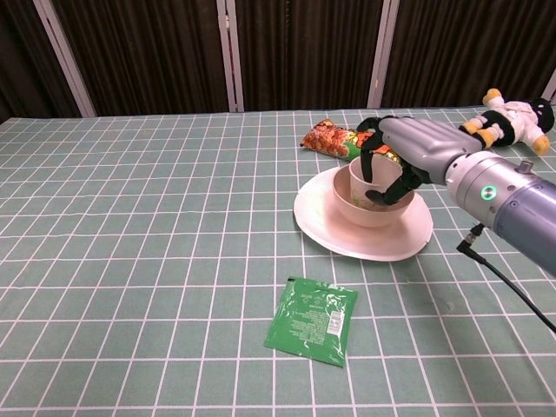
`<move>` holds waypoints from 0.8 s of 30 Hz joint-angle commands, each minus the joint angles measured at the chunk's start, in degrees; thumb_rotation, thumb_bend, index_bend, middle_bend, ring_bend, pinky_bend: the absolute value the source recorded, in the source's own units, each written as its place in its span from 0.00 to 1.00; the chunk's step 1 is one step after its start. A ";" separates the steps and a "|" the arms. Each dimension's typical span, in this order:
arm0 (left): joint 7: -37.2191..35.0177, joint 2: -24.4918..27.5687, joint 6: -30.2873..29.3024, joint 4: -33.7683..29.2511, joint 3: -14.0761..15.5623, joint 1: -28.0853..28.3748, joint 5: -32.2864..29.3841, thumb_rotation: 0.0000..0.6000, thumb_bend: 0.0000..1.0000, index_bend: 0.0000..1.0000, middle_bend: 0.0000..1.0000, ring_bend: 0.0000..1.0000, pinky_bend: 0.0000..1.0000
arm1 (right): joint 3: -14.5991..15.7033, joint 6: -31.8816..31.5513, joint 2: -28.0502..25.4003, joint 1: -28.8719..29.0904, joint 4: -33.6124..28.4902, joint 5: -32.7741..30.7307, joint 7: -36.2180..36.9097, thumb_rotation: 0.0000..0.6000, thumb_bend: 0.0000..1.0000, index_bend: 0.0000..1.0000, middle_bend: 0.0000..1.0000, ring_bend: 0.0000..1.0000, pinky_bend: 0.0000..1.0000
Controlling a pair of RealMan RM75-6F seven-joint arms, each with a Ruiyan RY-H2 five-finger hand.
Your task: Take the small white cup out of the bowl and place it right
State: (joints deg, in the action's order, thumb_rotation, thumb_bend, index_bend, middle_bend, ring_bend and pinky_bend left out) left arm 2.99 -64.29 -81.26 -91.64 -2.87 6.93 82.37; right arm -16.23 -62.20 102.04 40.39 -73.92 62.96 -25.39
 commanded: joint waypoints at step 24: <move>1.96 -0.41 -1.09 -0.73 0.51 -0.22 1.29 1.00 0.00 0.00 0.00 0.00 0.00 | -0.94 -11.88 -17.15 -8.95 -16.59 2.99 1.94 1.00 0.44 0.62 0.09 0.00 0.00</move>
State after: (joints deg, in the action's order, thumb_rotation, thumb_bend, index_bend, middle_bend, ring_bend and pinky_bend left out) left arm 4.85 -64.72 -82.20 -92.27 -2.40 6.77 83.51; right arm -16.67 -72.55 88.13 33.96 -87.88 67.53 -24.09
